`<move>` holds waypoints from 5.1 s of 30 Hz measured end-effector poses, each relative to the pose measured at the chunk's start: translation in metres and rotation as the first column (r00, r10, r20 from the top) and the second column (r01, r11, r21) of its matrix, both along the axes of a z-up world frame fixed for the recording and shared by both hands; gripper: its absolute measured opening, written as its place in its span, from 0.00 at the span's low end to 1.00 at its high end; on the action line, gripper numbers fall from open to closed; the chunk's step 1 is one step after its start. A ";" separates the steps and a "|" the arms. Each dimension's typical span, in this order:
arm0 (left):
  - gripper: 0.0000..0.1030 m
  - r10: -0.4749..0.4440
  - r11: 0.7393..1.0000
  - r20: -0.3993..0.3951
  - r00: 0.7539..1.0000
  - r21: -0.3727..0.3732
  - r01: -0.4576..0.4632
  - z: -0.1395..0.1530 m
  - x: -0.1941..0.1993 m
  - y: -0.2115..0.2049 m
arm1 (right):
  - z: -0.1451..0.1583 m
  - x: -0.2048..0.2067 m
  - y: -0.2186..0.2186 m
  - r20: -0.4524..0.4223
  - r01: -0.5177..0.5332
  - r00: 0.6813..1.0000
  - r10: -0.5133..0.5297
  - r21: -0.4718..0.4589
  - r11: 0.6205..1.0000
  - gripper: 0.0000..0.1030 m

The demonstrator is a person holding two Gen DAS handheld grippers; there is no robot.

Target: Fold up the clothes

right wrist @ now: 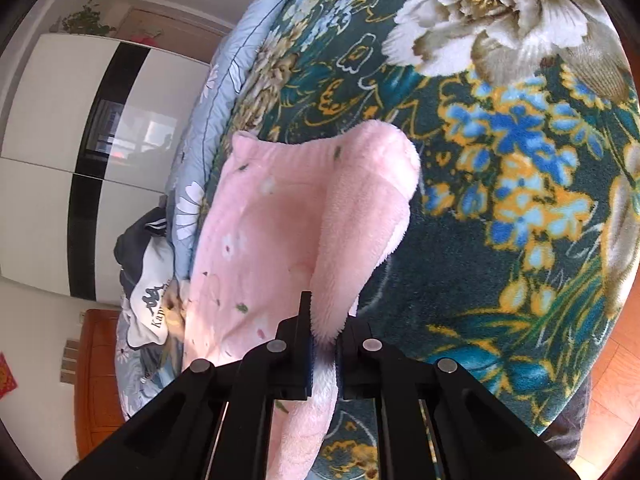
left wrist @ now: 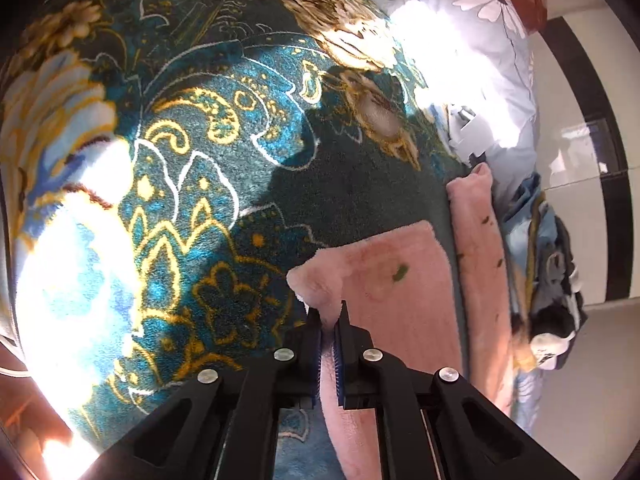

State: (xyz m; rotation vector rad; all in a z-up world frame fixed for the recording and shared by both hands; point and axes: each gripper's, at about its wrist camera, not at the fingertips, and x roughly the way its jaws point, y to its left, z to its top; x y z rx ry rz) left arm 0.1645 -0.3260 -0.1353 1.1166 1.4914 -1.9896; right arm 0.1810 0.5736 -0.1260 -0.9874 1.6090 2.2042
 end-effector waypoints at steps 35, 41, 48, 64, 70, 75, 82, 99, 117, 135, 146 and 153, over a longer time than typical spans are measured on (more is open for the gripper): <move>0.05 -0.061 0.984 -0.091 0.994 -0.173 0.045 0.100 -0.339 0.018 | 0.060 -0.260 0.029 -0.007 -0.156 0.987 0.157 0.117 0.981 0.07; 0.05 -0.106 0.971 0.015 0.994 -0.214 0.106 0.071 -0.382 0.030 | 0.025 -0.276 0.031 0.088 -0.184 0.981 0.175 0.104 0.977 0.07; 0.08 -0.169 0.953 0.080 0.982 -0.242 0.183 0.039 -0.395 0.043 | 0.007 -0.281 0.032 0.135 -0.211 0.971 0.196 0.103 0.972 0.08; 0.63 -0.421 0.907 -0.117 0.900 -0.040 0.419 0.042 -0.330 0.063 | 0.067 -0.222 -0.009 0.002 -0.329 0.942 0.337 0.223 0.918 0.62; 0.64 -0.317 0.933 -0.033 0.948 -0.188 0.306 0.044 -0.258 0.036 | 0.041 -0.156 -0.002 0.043 -0.252 0.968 0.248 0.195 0.948 0.65; 0.65 -0.213 0.962 0.031 0.977 -0.167 0.215 0.019 -0.237 0.009 | -0.001 -0.123 0.011 0.062 -0.140 0.989 0.135 0.084 0.987 0.65; 0.65 -0.242 0.966 0.011 0.970 -0.092 0.242 -0.016 -0.265 0.028 | -0.023 -0.138 0.003 0.001 -0.086 0.996 0.086 -0.003 0.996 0.65; 0.23 -0.073 0.993 0.013 0.997 -0.090 0.074 -0.020 -0.271 0.038 | -0.016 -0.174 -0.008 -0.067 -0.008 0.998 0.005 -0.039 0.999 0.22; 0.09 -0.232 0.971 -0.272 0.934 -0.124 0.205 0.091 -0.211 0.056 | 0.059 -0.114 0.013 -0.148 -0.022 0.989 0.028 0.039 0.999 0.10; 0.13 -0.274 0.961 -0.037 0.961 -0.053 0.272 -0.013 -0.036 0.047 | -0.019 -0.007 0.053 0.087 0.030 0.996 -0.028 -0.021 0.999 0.10; 0.38 -0.292 0.944 0.042 0.955 -0.150 0.295 0.006 -0.029 0.031 | 0.010 -0.011 0.049 0.203 -0.070 0.978 0.048 0.106 0.992 0.40; 0.40 -0.258 0.949 -0.002 0.966 -0.191 0.253 0.023 -0.038 0.010 | 0.059 -0.012 0.034 0.295 -0.105 0.956 -0.002 0.347 0.932 0.50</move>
